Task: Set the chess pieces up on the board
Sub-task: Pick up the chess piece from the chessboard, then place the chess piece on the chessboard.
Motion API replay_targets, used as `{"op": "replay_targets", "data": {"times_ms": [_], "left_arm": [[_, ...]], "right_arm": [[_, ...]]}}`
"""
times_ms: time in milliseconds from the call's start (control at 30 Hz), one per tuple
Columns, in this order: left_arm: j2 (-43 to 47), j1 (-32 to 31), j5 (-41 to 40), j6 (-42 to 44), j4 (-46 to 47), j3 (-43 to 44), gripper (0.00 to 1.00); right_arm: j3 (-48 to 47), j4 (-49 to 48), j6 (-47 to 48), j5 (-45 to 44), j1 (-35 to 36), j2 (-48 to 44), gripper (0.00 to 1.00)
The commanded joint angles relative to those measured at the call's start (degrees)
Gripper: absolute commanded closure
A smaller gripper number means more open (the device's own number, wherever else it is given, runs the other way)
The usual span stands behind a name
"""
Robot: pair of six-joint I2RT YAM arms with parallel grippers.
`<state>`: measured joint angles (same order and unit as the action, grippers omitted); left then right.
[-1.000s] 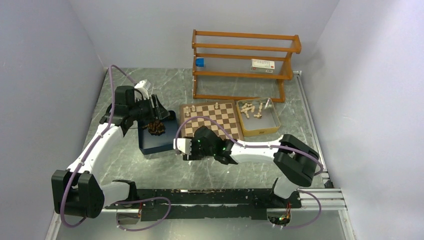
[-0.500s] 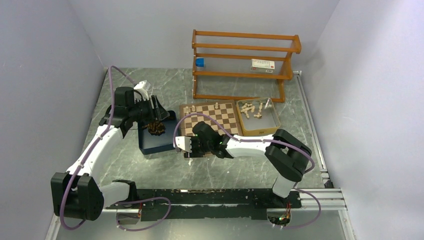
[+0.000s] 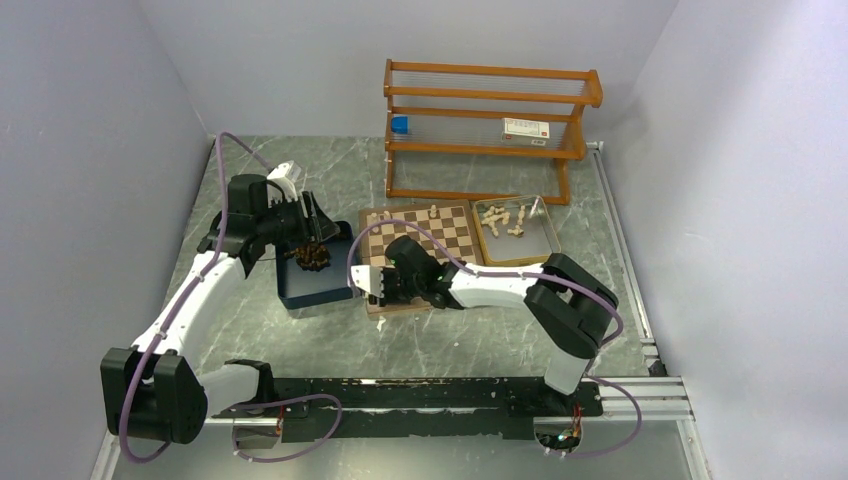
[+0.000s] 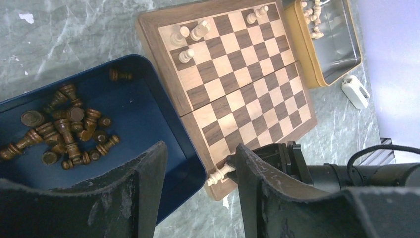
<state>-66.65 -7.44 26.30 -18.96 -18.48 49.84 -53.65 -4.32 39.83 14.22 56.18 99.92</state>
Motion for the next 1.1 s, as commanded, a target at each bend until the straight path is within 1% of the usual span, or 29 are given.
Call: {"op": "replay_targets", "data": {"times_ms": [0,133,267,433,533,600,667,733,800,867,967,1067], "left_arm": [[1.3,0.6,2.3,0.8,1.1,0.1,0.42],[1.7,0.6,2.4,0.6,0.9,0.1,0.43],[2.2,0.6,2.6,0.3,1.2,-0.3,0.43],[2.4,0.5,2.7,0.9,0.2,-0.3,0.43],[2.5,0.6,2.7,1.0,0.1,-0.5,0.44],[2.3,0.6,3.2,0.8,0.1,-0.4,0.44],[1.9,0.5,4.2,0.4,0.1,0.0,0.45],[1.5,0.5,5.8,0.0,-0.2,0.8,0.46],[1.0,0.5,7.5,-0.7,-0.4,1.8,0.46],[0.4,0.5,9.9,-1.7,-0.1,2.7,0.46],[-0.1,0.3,16.0,-4.9,4.1,2.7,0.45],[-0.7,-0.3,21.1,-9.8,9.6,1.7,0.44]], "right_arm": [[-2.2,7.2,1.7,1.9,-1.4,1.5,0.68],[-4.3,11.9,1.8,3.1,-2.5,3.2,0.68],[-5.2,12.3,1.3,3.7,-2.6,4.9,0.7],[-4.7,11.1,0.6,2.8,-2.6,4.7,0.8],[-3.7,9.1,-0.8,2.5,-2.7,2.0,0.89],[-2.8,6.6,-3.5,3.5,-3.6,-0.8,0.9],[-1.6,4.6,-6.1,6.8,-5.5,-4.0,0.92],[0.4,-0.3,-9.9,10.4,-8.2,-7.7,0.95],[3.0,-6.6,-13.7,11.7,-10.4,-11.4,1.0],[5.4,-12.4,-17.6,11.8,-12.0,-14.3,1.0],[7.7,-18.8,-22.9,10.7,-12.7,-17.0,0.99],[7.9,-22.0,-26.7,10.3,-12.8,-18.0,0.98]]}}
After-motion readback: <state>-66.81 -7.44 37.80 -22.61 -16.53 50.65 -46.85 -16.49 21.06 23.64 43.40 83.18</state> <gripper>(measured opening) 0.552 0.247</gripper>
